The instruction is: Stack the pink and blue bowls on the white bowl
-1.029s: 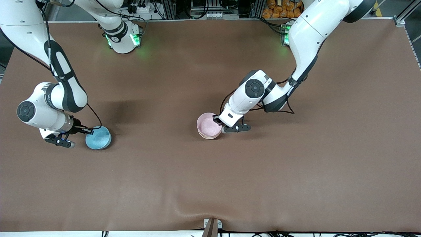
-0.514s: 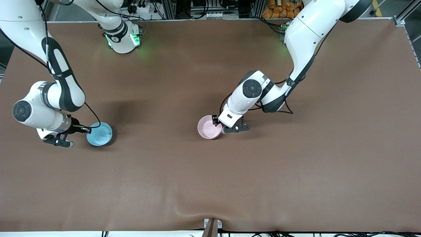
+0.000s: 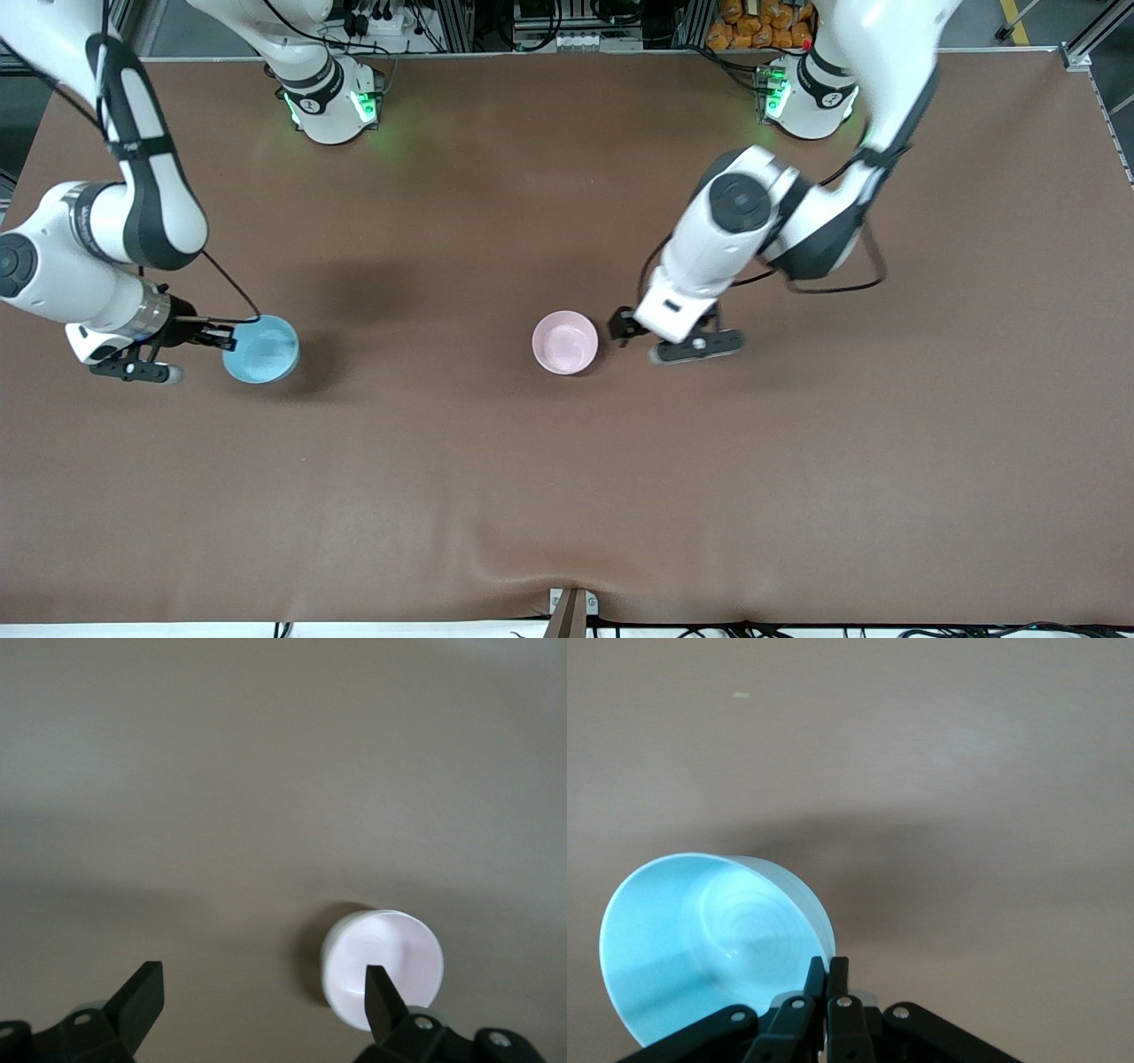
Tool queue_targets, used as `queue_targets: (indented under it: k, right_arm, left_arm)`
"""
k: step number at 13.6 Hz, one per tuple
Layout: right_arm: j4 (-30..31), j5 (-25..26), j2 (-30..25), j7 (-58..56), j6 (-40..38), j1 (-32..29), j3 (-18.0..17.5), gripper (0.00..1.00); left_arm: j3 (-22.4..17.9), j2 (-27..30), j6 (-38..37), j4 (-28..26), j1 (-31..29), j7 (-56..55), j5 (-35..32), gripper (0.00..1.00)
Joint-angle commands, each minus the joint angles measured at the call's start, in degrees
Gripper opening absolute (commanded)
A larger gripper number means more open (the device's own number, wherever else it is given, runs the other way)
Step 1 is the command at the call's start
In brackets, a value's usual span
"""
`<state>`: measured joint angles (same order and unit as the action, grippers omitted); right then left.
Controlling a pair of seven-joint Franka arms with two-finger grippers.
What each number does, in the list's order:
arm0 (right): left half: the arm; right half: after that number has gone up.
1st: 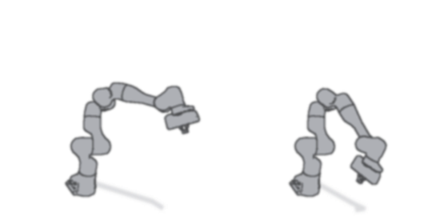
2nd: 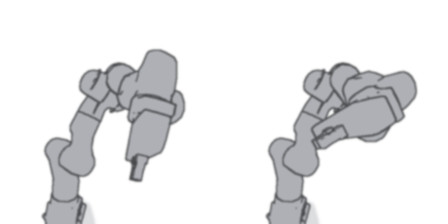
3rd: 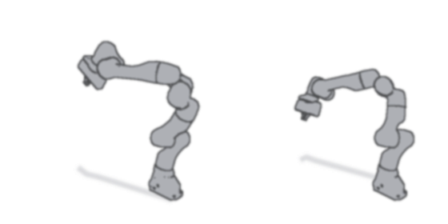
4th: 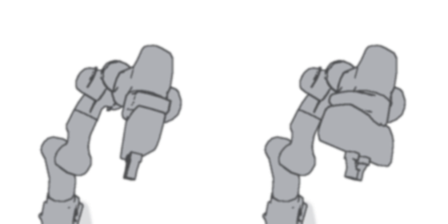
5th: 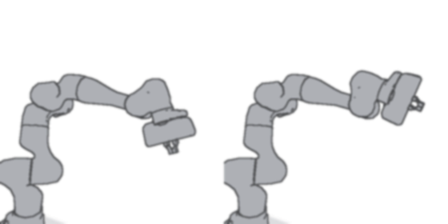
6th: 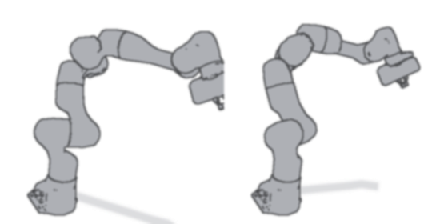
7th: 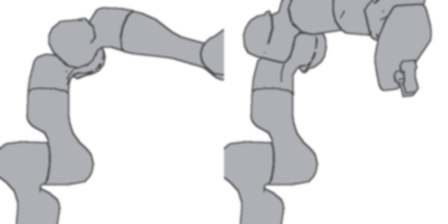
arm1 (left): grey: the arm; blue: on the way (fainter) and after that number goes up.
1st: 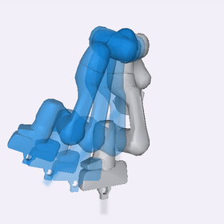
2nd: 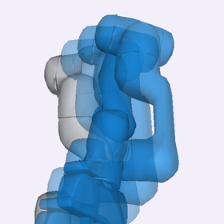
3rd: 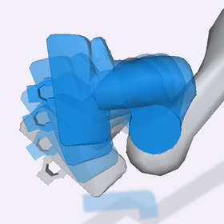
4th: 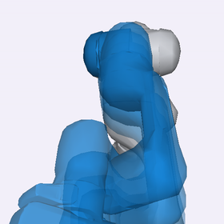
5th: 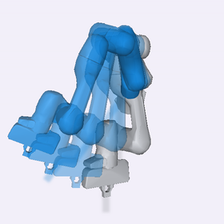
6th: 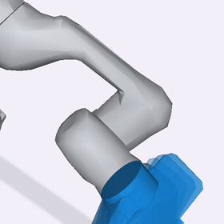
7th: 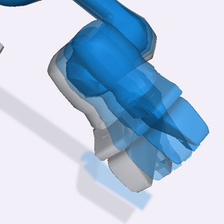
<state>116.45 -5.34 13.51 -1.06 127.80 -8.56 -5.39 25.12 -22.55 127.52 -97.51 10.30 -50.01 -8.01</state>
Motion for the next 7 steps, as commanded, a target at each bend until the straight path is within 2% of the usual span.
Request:
queue_targets:
  k: [1,4,7]
  right_arm:
    - [1.23,-2.65,-1.82,-0.61,-0.18,0.30,-3.48,0.00]
    - [0.97,-6.52,-1.99,0.26,0.17,1.26,-9.36,0.00]
    - [0.62,-7.32,-1.82,13.92,1.48,8.09,-10.69,0.00]
  left_arm:
    - [0.28,6.71,-5.77,-1.55,-2.21,0.96,-0.78,1.00]
    - [0.19,9.37,-15.34,3.00,-4.84,4.82,-0.69,1.00]
    - [0.28,9.72,-22.56,7.58,-8.36,7.82,-0.60,1.00]
